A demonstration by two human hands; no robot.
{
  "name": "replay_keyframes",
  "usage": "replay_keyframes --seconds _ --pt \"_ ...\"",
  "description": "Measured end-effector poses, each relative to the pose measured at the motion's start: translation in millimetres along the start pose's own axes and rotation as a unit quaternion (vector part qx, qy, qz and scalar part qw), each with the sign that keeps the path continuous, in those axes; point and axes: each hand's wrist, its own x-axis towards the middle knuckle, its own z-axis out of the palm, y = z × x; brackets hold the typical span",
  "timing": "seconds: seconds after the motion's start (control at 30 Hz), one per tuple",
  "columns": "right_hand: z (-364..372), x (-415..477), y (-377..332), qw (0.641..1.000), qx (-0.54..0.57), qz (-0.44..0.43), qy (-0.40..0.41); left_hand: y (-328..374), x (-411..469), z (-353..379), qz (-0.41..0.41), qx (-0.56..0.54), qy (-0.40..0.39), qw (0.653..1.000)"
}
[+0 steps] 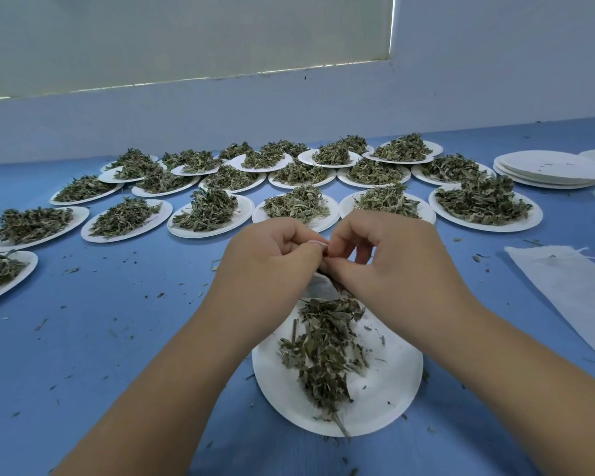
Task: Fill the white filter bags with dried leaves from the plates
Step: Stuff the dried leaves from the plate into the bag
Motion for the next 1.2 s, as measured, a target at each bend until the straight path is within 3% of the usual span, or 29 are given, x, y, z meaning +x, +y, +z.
replay_keyframes --seconds 0.2,0.4,0.77,1.0,1.2 --pt "-15.9 7.0 5.5 0.995 0.096 0.034 -0.019 -2.2 3.0 -5.7 -0.032 -0.026 0.021 0.999" --pt "-25.6 4.9 9.3 0.976 0.044 0.106 -0.183 -5.2 6.4 -10.7 -0.058 -0.077 0.034 0.995" --pt "-13.4 1.5 6.6 0.988 0.124 0.032 -0.092 -6.3 5.9 -10.2 -0.043 -0.067 0.030 0.996" --pt "-1.5 2.8 8.1 0.995 0.090 -0.011 -0.029 -2.1 4.3 -9.4 -0.023 -0.075 0.010 0.997" --pt "1.0 9.1 21.4 0.987 0.142 0.059 -0.036 -1.7 3.8 -9.5 -0.026 -0.082 0.004 0.996"
